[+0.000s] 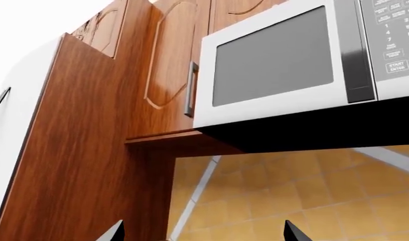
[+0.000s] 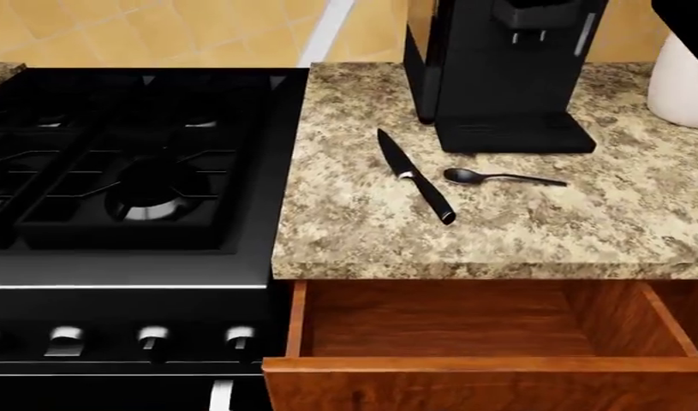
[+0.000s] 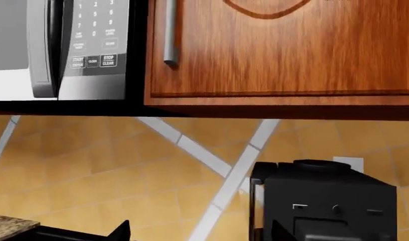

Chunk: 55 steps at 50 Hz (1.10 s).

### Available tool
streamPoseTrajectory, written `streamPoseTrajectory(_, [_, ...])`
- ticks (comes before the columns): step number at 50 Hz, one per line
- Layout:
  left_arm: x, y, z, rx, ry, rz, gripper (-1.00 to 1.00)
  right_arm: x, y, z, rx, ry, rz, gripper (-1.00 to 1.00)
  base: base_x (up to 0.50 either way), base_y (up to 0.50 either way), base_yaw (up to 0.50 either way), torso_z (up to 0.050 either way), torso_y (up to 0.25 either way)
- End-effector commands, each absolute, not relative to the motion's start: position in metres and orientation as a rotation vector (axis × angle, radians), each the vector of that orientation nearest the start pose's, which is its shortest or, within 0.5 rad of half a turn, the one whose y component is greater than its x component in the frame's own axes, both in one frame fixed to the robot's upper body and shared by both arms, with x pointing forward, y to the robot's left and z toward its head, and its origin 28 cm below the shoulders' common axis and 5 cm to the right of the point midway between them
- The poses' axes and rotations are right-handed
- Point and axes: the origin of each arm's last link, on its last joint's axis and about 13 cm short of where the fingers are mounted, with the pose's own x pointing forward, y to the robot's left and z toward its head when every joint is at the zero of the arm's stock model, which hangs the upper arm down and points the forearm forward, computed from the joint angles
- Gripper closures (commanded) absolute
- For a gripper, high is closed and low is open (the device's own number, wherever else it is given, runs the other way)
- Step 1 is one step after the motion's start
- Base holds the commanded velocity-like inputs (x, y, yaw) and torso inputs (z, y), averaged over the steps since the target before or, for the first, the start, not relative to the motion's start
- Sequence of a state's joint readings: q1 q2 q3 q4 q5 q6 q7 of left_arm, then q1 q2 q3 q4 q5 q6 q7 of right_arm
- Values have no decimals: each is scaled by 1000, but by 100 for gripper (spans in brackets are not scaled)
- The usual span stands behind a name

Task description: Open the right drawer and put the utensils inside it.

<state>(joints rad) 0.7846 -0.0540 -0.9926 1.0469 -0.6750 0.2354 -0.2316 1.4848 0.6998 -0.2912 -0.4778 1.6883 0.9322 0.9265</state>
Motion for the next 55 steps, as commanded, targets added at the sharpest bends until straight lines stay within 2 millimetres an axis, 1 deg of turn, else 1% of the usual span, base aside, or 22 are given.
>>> streamPoseTrajectory(1, [14, 310, 196, 143, -692, 641, -100, 198, -120, 394, 5, -411, 262, -100, 211, -188, 0, 0, 0])
streamPoseTrajectory(21, [14, 310, 196, 144, -691, 642, -100, 196, -121, 392, 23, -410, 275, -100, 222, -185, 0, 0, 1])
streamPoseTrajectory(31, [13, 311, 196, 144, -693, 646, -100, 195, -124, 391, 37, -413, 274, -100, 123, -177, 0, 0, 0])
streamPoseTrajectory(44, [12, 311, 197, 144, -695, 649, -100, 194, -124, 388, 34, -443, 275, -100, 13, -5, 0, 0, 0])
streamPoseTrajectory(55, [11, 311, 197, 143, -696, 650, -100, 193, -126, 387, 42, -443, 280, -100, 0, -316, 0, 0, 0])
